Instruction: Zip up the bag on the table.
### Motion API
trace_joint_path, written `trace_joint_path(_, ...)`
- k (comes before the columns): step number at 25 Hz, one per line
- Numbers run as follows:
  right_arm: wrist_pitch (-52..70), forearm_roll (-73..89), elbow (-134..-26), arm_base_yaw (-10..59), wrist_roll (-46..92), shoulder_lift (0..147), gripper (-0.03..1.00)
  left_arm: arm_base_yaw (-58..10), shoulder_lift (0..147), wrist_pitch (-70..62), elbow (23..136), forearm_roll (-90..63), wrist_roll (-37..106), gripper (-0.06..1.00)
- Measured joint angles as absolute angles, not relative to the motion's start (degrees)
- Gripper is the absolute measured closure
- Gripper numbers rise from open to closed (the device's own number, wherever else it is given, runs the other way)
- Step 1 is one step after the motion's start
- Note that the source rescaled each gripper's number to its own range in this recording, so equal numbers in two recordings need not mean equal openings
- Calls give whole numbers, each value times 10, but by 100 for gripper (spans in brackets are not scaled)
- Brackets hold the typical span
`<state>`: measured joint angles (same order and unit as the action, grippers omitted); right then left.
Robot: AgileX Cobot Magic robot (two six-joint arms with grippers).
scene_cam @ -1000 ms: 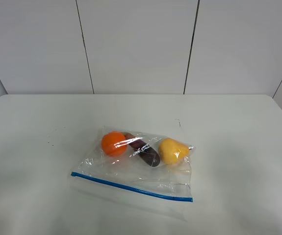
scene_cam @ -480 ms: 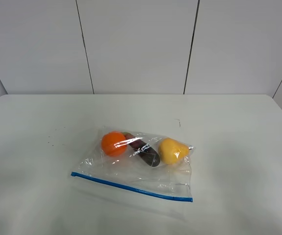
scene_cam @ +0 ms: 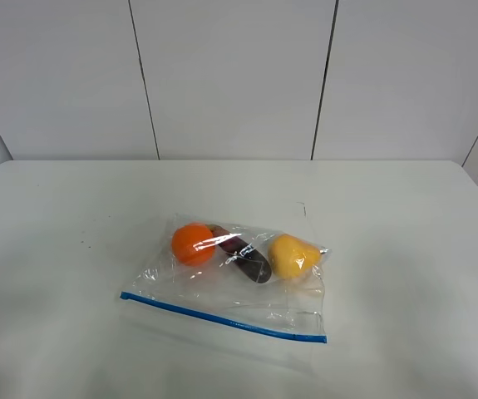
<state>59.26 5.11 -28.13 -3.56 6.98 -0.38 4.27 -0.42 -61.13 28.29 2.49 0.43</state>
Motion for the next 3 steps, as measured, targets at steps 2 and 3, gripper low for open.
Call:
trace_joint_path(2,593,51,-281,-36,70,-4,-3,43,-4,-611,283,25,4,1)
trace_joint_path(3,593,51,-281,-36,70,-4,-3,43,-4,-611,283,25,4,1)
